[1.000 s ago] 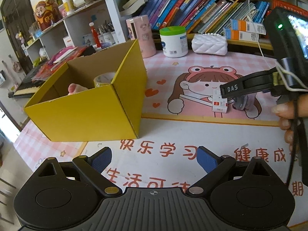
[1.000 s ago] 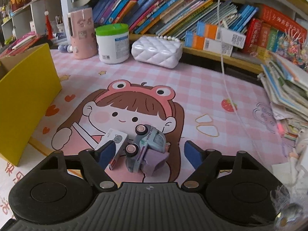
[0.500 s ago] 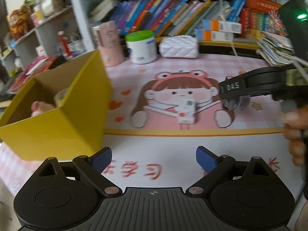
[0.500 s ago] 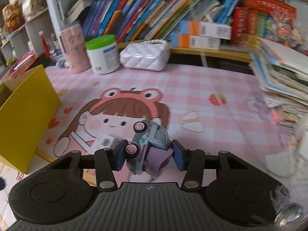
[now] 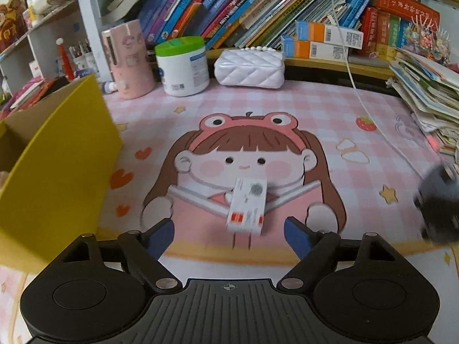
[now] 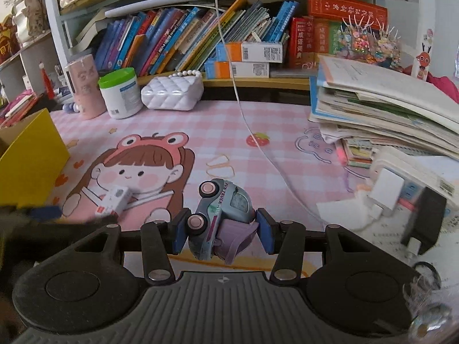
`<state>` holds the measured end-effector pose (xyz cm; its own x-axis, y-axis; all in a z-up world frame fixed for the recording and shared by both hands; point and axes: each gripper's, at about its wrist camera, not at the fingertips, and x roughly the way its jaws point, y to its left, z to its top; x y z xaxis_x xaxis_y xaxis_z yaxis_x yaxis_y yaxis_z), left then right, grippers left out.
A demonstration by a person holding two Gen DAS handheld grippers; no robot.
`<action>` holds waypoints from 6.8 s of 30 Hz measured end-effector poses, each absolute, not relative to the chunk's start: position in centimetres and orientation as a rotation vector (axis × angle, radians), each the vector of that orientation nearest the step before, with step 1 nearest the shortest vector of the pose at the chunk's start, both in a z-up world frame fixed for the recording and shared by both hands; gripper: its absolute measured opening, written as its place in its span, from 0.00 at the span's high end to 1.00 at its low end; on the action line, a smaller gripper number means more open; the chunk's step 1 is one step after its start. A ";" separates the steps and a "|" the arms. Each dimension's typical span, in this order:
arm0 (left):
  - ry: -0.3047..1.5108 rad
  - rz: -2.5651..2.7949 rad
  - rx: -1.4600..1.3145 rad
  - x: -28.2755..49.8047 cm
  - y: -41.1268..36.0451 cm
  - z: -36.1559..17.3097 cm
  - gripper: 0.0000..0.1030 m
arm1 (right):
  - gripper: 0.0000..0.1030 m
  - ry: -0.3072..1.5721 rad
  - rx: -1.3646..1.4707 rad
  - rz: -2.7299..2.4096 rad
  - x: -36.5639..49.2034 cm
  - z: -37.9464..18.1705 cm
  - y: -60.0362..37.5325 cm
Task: Organize objects
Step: 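Grasp the grey toy car with the right tool while the left tool grasps the white box, then carry the toy car and white box over the yellow box with both tools, then open both tools to drop the toy car and white box into the box, then withdraw both open tools from the box back over the desk mat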
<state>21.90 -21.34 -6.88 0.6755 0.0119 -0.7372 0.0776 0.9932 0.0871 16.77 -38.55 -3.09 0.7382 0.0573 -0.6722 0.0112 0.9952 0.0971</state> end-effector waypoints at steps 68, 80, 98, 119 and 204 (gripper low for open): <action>0.669 0.061 -0.043 -1.1 7.8 -0.6 0.73 | 0.55 0.724 -0.070 0.171 1.2 -0.5 -7.1; 0.631 0.052 -0.052 -2.0 10.4 0.2 0.73 | 0.55 0.712 -0.097 0.184 0.2 0.0 -4.2; 0.487 0.084 -0.043 6.0 11.0 4.1 0.73 | 0.55 0.537 -0.090 0.211 9.3 4.5 -3.5; 0.560 0.185 -0.030 16.4 9.6 2.1 0.73 | 0.55 0.635 -0.222 0.394 23.6 1.1 -1.0; 0.592 0.044 -0.001 -1.2 8.2 0.8 0.15 | 0.15 0.614 -0.125 -0.107 -0.5 0.9 -6.5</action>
